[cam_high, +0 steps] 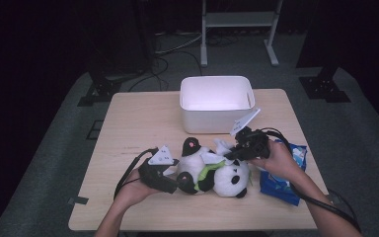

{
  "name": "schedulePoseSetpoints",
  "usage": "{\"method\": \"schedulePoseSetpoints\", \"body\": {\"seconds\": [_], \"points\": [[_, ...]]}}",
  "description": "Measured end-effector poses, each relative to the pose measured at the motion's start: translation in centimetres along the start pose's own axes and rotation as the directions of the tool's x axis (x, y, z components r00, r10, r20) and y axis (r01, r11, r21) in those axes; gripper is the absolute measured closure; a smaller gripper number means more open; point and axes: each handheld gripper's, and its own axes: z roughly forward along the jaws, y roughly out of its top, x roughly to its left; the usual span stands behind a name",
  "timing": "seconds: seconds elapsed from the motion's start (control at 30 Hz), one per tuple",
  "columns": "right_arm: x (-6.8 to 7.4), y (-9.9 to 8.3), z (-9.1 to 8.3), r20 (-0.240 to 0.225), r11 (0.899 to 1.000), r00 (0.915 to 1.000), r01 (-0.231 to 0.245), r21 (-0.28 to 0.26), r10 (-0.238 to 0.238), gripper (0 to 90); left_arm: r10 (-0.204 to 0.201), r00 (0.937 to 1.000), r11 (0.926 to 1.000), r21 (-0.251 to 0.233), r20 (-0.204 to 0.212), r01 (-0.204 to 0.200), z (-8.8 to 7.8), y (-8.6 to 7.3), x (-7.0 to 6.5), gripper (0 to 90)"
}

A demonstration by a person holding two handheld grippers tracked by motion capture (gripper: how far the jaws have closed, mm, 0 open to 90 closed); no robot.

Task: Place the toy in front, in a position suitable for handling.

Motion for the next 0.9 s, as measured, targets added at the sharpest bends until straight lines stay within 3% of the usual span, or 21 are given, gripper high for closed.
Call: {"method": "schedulePoseSetpoints", "body": {"seconds": [0.3, 0.57, 0.67, 0.8, 0.9], "points": [[0.4, -0.5, -0.7, -0.067, 0.999, 0.9972, 0.037, 0.030, -0.035, 68.3, 0.001, 0.9999, 1.0000, 0.002, -0.017, -0.001, 0.2, 0.0, 0.0, 26.4], [1.0, -0.4, -0.1, -0.067, 0.995, 0.9951, 0.077, 0.057, -0.073, 58.5, -0.003, 1.0000, 1.0000, 0.001, -0.006, 0.003, 0.5, 0.1, -0.1, 26.5], [1.2, -0.4, 0.3, -0.041, 0.994, 0.9955, 0.088, 0.070, -0.086, 57.2, -0.001, 1.0000, 1.0000, 0.001, -0.004, 0.001, 0.6, 0.1, -0.1, 26.4], [1.4, -0.4, 0.9, 0.030, 0.991, 0.9941, 0.101, 0.087, -0.104, 59.2, -0.012, 0.9999, 0.9999, -0.011, -0.005, 0.012, 0.6, 0.2, -0.1, 26.5], [1.4, -0.3, 1.3, 0.095, 0.991, 0.9898, 0.097, 0.096, -0.106, 65.2, 0.013, 0.9999, 0.9999, 0.010, -0.005, -0.013, 0.6, 0.2, -0.2, 26.5]]}}
